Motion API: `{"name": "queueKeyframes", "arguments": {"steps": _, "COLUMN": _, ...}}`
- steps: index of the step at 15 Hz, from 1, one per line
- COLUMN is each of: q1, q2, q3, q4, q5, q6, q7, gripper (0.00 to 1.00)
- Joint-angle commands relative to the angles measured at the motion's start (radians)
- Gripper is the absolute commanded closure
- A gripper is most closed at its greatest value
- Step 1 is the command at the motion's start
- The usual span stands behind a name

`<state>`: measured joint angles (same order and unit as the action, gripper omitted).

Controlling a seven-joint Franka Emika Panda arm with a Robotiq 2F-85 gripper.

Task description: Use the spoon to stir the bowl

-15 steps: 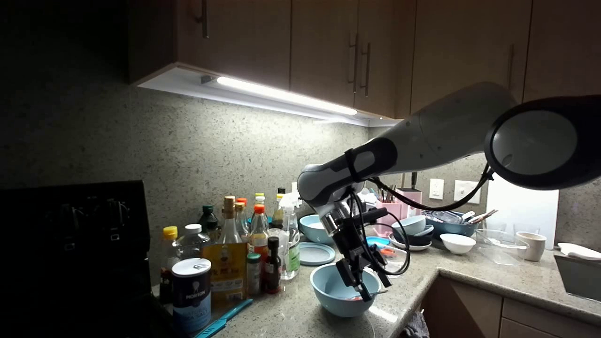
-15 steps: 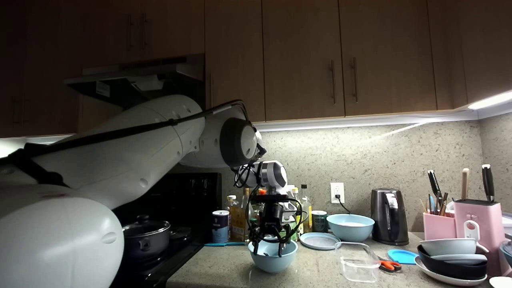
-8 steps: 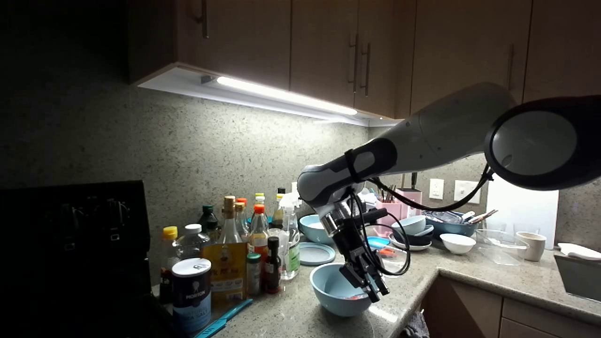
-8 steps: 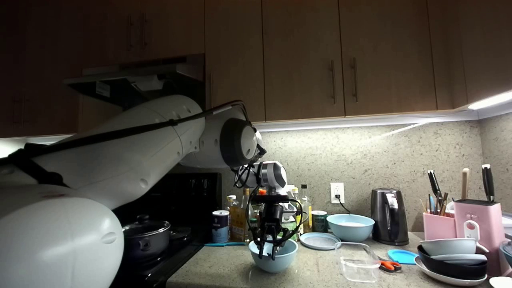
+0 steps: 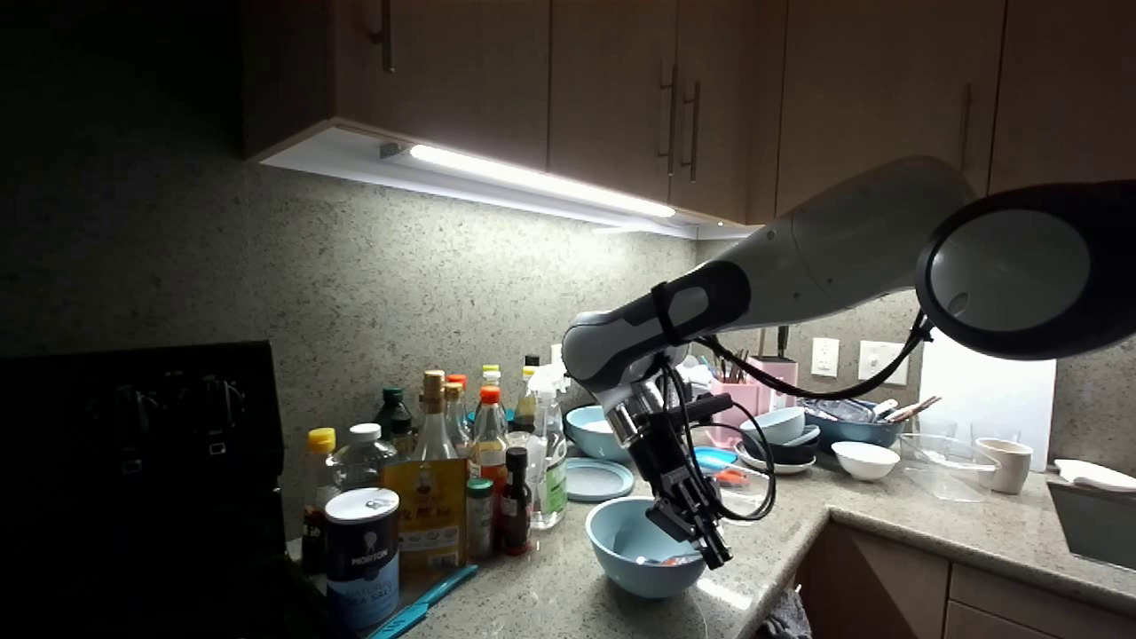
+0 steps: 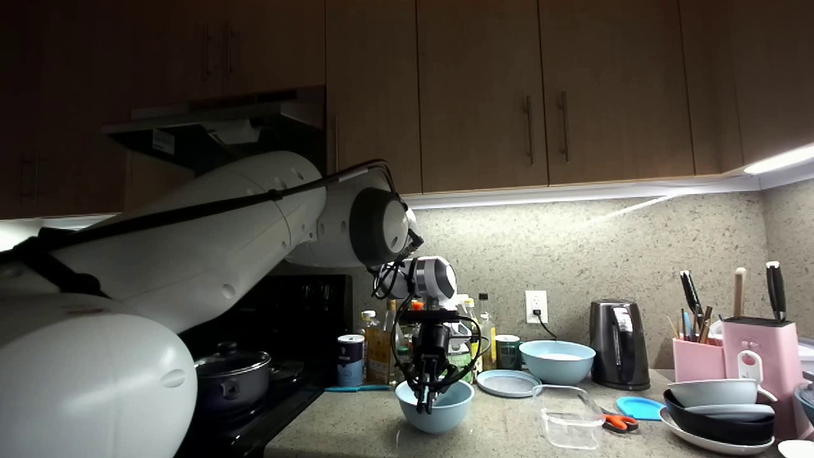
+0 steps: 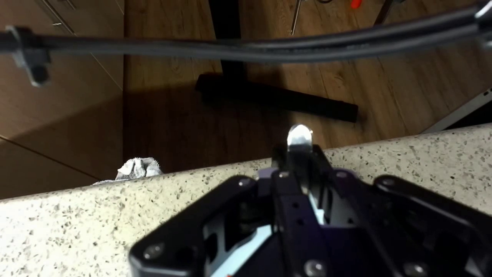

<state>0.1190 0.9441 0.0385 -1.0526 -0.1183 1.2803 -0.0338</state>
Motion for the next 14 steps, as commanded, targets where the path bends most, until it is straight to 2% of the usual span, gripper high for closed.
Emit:
{"name": "queueKeyframes", "arguments": {"steps": 1, "q1": -0.007, "q2": -0.022, "q3": 0.006, "q4": -0.013, "q5": 0.012, "q6": -0.019, "q7": -0.017, "gripper": 0.96}}
{"name": "queueKeyframes", "arguments": {"steps": 7, "q1": 0.019, "q2": -0.069, "q3": -0.003, "q4": -0.052, "q5": 0.003, "q6": -0.067, "q7": 0.033, "gripper": 0.96}}
{"name": "queueKeyframes", "arguments": {"steps": 14, "q1": 0.026, "q2": -0.090, "q3": 0.012, "q4": -0.013, "q5": 0.021, "q6": -0.154, "q7": 0.025, "gripper": 0.96}}
